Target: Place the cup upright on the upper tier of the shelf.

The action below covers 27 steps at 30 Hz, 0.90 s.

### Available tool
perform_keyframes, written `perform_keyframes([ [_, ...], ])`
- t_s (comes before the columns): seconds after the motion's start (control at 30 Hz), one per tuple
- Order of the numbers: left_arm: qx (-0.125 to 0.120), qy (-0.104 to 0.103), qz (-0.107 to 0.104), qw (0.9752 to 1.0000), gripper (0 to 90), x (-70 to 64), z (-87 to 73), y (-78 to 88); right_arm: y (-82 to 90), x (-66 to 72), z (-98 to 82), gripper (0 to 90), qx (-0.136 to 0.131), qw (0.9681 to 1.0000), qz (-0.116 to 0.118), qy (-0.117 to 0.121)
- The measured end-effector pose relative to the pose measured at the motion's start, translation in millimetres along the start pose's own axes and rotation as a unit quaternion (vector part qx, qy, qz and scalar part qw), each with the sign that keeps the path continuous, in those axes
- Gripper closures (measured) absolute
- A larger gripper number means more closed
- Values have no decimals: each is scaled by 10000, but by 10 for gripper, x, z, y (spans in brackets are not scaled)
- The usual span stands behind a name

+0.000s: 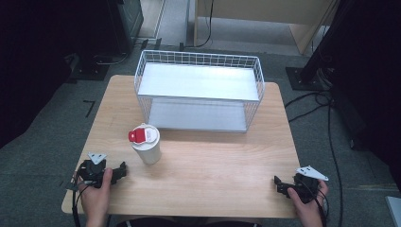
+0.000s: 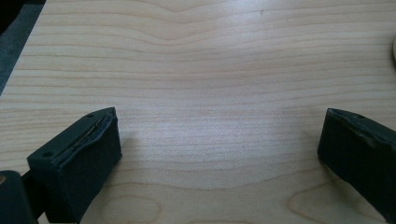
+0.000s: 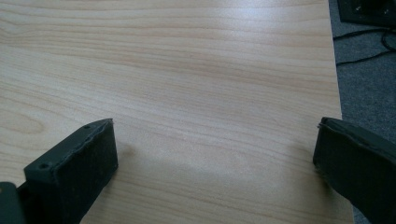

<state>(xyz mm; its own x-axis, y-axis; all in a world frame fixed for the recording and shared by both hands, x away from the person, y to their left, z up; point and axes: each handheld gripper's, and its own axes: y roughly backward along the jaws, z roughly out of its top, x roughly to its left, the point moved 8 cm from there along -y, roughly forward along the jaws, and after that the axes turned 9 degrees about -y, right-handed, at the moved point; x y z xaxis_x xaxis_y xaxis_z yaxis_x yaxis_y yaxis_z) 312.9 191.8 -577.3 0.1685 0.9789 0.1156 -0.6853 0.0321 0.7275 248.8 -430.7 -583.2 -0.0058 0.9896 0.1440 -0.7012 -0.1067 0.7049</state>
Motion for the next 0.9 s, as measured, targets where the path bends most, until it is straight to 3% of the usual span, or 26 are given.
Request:
perform_keyframes([
  [0.1, -1, 22, 18, 10000, 0, 2, 4, -3, 0, -1, 0, 0, -3, 10000, 4, -2],
  [0.27, 28, -60, -135, 9999, 0, 6, -27, 38, 1, -1, 1, 0, -3, 10000, 10, -9],
  [0.43, -234, -167, -258, 9993, 0, -76, 2, 133, 1, -1, 4, 0, -14, 10000, 22, -14],
  [0.53, -536, -163, -631, 9964, 0, -178, 69, 233, 1, -1, 1, 0, -3, 10000, 9, -6],
  [0.67, -830, -269, -914, 9920, 0, -316, 152, 368, 1, -1, 1, 0, -4, 10000, 12, -9],
  [0.9, -1147, -675, -1227, 9835, 0, -615, 234, 525, 1, -1, 1, 0, -3, 10000, 14, -11],
])
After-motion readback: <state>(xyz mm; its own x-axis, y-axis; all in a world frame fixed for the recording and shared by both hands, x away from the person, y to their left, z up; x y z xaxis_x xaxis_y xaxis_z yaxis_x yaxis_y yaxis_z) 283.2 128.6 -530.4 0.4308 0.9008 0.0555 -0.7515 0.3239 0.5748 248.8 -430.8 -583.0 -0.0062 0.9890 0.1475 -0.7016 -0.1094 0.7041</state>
